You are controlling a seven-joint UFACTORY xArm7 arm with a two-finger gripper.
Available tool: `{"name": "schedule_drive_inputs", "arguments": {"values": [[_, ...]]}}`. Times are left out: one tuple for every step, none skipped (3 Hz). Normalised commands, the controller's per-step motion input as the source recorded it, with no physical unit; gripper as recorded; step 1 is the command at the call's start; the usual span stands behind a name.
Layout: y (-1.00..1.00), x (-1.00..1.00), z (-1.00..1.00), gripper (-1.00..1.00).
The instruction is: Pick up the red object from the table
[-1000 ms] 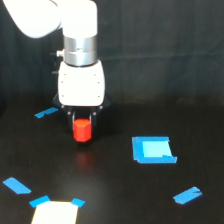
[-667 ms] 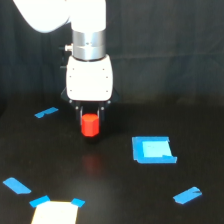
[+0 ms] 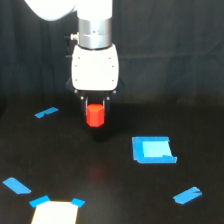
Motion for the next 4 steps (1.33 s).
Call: {"name": "schedule_drive_inputs", "arguments": {"values": [[-0.64,-0.26,0.84,-1.0],[-0.98,0.29,1.0,-0.94],[-0.49,0.07,1.0,-1.0],[-0.37,0.24,1.0,-0.85]]}}
